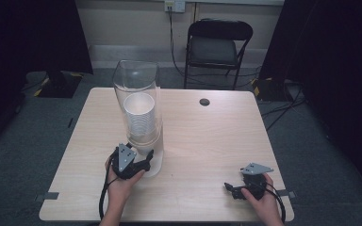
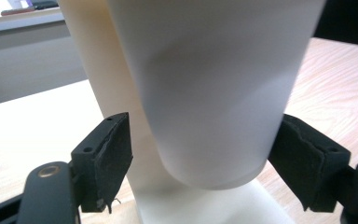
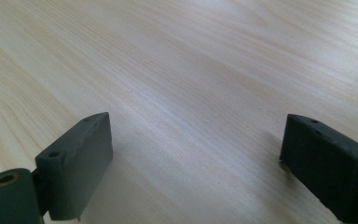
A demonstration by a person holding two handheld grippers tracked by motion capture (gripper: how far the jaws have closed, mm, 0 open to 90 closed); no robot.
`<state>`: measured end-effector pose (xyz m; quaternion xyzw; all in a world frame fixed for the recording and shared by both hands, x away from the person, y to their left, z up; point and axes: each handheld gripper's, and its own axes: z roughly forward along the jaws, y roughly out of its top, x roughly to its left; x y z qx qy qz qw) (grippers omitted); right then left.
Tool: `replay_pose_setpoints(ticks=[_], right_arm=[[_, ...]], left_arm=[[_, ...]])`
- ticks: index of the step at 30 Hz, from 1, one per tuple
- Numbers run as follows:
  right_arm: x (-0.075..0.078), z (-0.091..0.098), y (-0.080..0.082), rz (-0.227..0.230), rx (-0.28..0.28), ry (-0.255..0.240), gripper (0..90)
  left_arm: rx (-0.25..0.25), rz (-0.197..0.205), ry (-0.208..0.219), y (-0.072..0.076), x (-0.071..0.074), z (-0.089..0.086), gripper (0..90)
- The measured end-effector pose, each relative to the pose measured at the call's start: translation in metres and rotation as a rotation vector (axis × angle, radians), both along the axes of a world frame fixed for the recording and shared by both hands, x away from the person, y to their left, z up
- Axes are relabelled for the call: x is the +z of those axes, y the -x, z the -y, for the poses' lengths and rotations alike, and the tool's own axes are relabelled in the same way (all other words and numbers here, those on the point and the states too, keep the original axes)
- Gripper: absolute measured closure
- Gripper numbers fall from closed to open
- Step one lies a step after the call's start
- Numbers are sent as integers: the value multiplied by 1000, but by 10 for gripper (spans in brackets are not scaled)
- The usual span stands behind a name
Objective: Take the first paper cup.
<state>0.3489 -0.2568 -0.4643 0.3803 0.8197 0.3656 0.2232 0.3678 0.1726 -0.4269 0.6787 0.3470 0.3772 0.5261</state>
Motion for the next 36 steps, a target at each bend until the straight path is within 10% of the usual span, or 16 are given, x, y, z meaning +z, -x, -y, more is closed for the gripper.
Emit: replay_pose_setpoints(ticks=[7, 36], right_arm=[[0, 0, 0, 0, 0, 0, 83], [0, 0, 0, 3, 0, 0, 83]], left_arm=[[-18, -8, 50, 0, 15, 0, 232], [-20, -35, 0, -1, 16, 0, 326]])
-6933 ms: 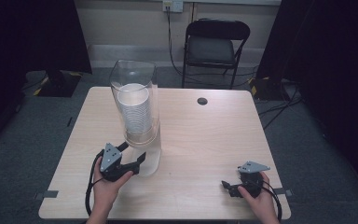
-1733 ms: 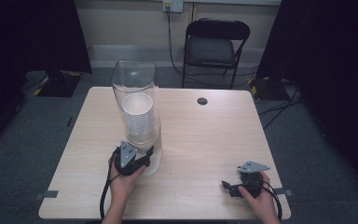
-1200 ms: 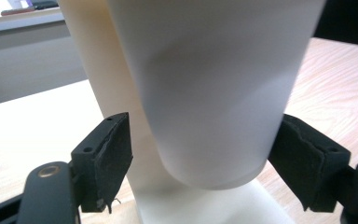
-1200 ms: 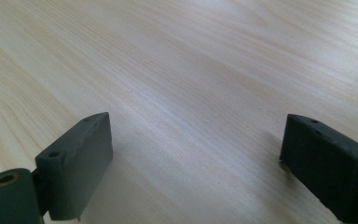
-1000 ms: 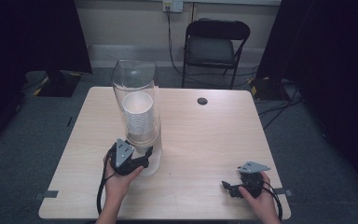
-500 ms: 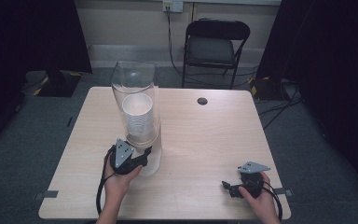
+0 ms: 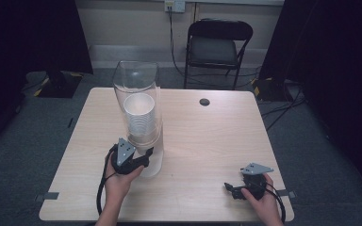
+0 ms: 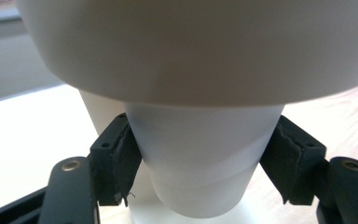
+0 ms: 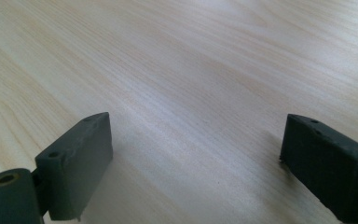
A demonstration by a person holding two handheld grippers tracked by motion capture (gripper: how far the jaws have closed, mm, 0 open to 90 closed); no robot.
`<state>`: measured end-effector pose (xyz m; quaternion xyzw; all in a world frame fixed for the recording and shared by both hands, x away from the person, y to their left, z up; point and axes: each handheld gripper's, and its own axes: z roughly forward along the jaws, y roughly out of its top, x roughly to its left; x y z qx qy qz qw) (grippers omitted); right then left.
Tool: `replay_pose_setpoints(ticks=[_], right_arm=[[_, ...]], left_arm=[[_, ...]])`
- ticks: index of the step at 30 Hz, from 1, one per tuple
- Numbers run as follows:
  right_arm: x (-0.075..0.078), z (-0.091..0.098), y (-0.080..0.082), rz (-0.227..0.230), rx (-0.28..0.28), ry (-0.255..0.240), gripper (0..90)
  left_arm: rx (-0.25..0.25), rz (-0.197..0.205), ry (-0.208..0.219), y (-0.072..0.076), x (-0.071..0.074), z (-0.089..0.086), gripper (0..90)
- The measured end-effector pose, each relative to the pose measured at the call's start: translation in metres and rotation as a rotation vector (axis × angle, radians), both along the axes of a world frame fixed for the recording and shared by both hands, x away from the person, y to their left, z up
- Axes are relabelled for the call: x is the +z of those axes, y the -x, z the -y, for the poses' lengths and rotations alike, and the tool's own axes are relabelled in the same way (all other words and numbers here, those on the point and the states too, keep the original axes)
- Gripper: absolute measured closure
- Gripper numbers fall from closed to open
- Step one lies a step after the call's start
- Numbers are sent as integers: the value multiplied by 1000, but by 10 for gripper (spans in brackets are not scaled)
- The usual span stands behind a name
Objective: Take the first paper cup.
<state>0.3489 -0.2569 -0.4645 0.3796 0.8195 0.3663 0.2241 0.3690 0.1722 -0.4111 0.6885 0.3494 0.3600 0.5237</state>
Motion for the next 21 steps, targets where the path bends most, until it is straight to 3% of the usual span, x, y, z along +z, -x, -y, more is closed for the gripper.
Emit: replay_pose_setpoints(ticks=[2, 5, 6, 12, 14, 16, 17, 19, 20, 21], right_arm=[[0, 0, 0, 0, 0, 0, 83], [0, 0, 0, 0, 0, 0, 83], [0, 0, 0, 0, -1, 0, 83], [0, 0, 0, -2, -1, -1, 83], [0, 0, 0, 0, -1, 0, 83], [0, 0, 0, -2, -2, -1, 83], [0, 0, 0, -1, 0, 0, 83], [0, 0, 0, 0, 1, 0, 83], [0, 0, 0, -1, -2, 0, 83], [0, 0, 0, -2, -2, 0, 83]], left_arm=[[-6, -2, 4, 0, 0, 0, 327], [13, -65, -20, -1, 8, 3, 329], [16, -87, -59, -2, 12, 3, 329], [36, -49, -25, -1, 6, 6, 329], [50, -82, -66, -1, 10, 7, 330], [56, -71, -62, -1, 9, 8, 330], [59, -49, -26, 0, 5, 10, 330], [56, -41, -17, 2, 3, 10, 330], [57, -40, -26, 2, 4, 10, 330], [58, -51, -62, 1, 6, 9, 330]])
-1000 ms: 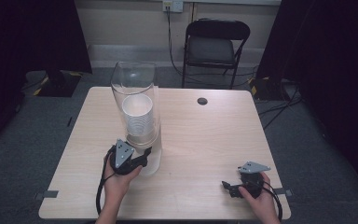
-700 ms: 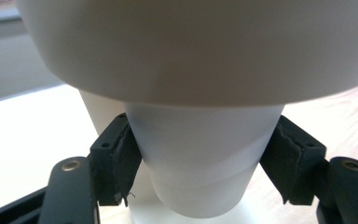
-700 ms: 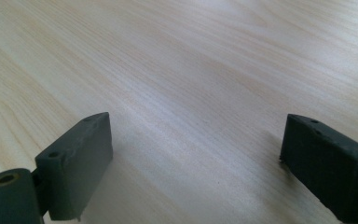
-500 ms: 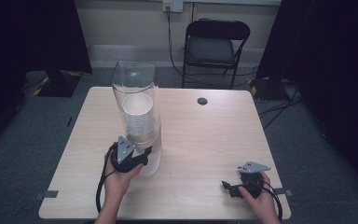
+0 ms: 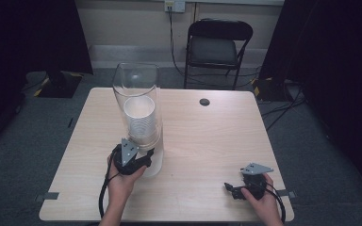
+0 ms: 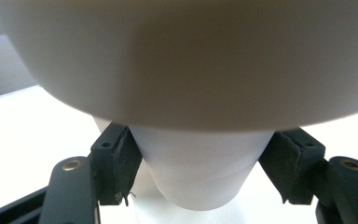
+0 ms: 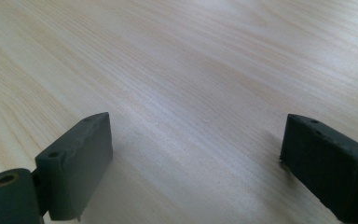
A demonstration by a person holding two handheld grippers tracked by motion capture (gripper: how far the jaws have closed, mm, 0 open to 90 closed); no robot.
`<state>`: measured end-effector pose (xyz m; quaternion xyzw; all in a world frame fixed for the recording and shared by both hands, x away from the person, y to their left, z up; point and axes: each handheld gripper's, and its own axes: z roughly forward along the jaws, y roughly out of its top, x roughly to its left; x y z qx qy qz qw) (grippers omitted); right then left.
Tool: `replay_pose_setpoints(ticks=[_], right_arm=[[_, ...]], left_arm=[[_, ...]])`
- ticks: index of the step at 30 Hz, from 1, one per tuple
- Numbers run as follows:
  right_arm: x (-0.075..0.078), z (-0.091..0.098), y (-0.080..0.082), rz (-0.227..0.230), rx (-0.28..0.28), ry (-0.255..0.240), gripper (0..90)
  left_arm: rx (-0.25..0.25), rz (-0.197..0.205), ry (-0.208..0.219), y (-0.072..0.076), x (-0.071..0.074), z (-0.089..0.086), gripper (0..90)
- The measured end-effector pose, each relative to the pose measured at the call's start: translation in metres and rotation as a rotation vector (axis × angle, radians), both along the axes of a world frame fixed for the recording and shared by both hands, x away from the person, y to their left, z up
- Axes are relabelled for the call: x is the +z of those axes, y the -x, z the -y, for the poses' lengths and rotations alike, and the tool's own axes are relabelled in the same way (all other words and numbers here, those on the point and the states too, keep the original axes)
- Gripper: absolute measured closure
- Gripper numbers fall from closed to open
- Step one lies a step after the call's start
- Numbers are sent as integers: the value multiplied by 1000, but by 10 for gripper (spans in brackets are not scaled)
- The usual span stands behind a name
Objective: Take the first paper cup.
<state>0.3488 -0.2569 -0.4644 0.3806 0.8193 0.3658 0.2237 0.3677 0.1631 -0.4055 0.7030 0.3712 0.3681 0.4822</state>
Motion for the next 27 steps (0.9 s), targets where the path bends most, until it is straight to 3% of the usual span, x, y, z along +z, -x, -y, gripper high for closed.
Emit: replay_pose_setpoints(ticks=[1, 2, 3, 11, 17, 21, 23, 27], right_arm=[[0, 0, 0, 1, 1, 0, 83], [0, 0, 0, 1, 1, 0, 83], [0, 0, 0, -1, 0, -1, 83], [0, 0, 0, -1, 0, 0, 82], [0, 0, 0, -1, 0, 0, 82], [0, 0, 0, -2, -2, -1, 82], [0, 0, 0, -3, -2, -1, 82], [0, 0, 0, -2, 0, -1, 81]], left_arm=[[3, -12, -13, -1, 2, 0, 330], [10, -11, 13, -2, 2, 1, 330], [10, -20, -13, -3, 3, 0, 330], [16, -9, -19, -5, 1, 2, 329], [26, -4, 31, -3, -4, 5, 331], [39, 9, 38, -8, -5, 6, 330], [57, -3, 26, -9, -3, 10, 330], [37, -8, 36, -9, -4, 8, 333]])
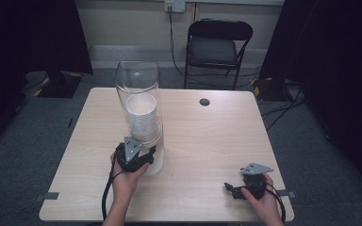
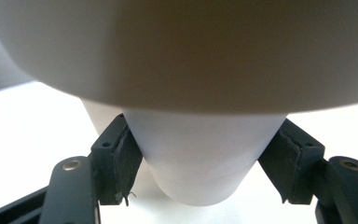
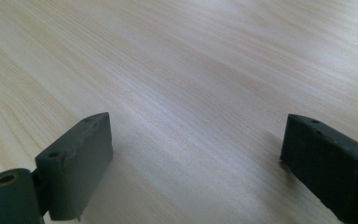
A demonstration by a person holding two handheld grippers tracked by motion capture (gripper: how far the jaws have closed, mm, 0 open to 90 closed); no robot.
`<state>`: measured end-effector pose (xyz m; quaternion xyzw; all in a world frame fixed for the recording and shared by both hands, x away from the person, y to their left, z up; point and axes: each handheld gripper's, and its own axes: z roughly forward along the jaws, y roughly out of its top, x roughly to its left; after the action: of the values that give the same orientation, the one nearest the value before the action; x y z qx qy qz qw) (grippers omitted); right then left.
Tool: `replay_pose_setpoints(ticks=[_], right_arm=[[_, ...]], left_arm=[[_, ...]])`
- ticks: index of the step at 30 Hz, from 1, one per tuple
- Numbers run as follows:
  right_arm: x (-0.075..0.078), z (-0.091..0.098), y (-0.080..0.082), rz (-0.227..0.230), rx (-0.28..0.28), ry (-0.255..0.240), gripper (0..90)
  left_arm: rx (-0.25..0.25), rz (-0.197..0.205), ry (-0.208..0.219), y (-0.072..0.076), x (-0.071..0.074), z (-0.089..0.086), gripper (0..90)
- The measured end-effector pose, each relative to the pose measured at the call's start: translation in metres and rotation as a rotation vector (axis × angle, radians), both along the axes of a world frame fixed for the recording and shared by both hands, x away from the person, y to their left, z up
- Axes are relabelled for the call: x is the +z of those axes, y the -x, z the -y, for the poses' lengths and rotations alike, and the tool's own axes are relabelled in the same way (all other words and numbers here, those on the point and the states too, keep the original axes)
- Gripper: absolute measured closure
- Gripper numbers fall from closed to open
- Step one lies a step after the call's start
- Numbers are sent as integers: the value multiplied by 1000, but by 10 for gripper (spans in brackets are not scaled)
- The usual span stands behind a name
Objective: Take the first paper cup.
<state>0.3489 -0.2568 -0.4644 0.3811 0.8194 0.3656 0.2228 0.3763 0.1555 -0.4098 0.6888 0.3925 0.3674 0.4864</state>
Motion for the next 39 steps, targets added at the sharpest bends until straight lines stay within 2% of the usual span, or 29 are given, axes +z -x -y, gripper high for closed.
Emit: replay_pose_setpoints(ticks=[1, 2, 3, 4, 5, 6, 7, 8, 10, 12, 13, 15, 19, 21, 24, 27, 30, 33, 36, 39], right_arm=[[0, 0, 0, 1, 0, 0, 81], [0, 0, 0, 1, 0, 1, 81], [0, 0, 0, 0, 0, 0, 81], [0, 0, 0, 1, 0, 1, 82], [0, 0, 0, 1, 1, 0, 82], [0, 0, 0, -1, -2, 0, 82], [0, 0, 0, 0, -2, 0, 81], [0, 0, 0, -1, -1, -1, 81], [0, 0, 0, -1, -1, -1, 81], [0, 0, 0, -2, 0, -1, 81], [0, 1, 0, 1, 5, 1, 80], [0, 1, -1, -1, 11, 1, 81], [0, 2, 1, 0, 5, 0, 81], [0, 3, 2, -1, 4, -1, 81], [0, 3, 2, 1, 4, -1, 81], [0, 3, 2, 1, 4, -1, 81], [0, 3, 2, 1, 4, -1, 81], [0, 3, 2, 1, 4, -1, 81], [0, 3, 2, 1, 4, -1, 81], [0, 3, 2, 1, 4, -1, 81]], left_arm=[[0, -22, -28, -1, -2, 0, 333], [9, -78, -69, -3, -10, 2, 343], [24, -263, -246, -7, -34, 7, 368], [19, -174, -148, -2, -50, 3, 353], [16, -179, -48, 1, -53, 4, 358], [7, -156, -54, 2, -53, 7, 354], [-10, -138, -79, 3, -51, 8, 347], [-21, -138, -62, 2, -51, 7, 343], [-28, -156, -82, 4, -51, 0, 340], [-40, -161, -42, 5, -54, -8, 334], [-47, -145, -68, 6, -54, -10, 333], [-52, -131, -74, 9, -55, -10, 332], [-69, -137, -105, 15, -52, -17, 334], [-81, -136, -106, 17, -51, -22, 336], [-92, -135, -138, 21, -50, -27, 336], [-92, -135, -143, 25, -51, -34, 338], [-77, -145, -143, 29, -53, -47, 339], [-44, -142, -113, 35, -55, -62, 339], [8, -115, -82, 38, -57, -76, 337], [66, -113, -64, 38, -57, -87, 334]])
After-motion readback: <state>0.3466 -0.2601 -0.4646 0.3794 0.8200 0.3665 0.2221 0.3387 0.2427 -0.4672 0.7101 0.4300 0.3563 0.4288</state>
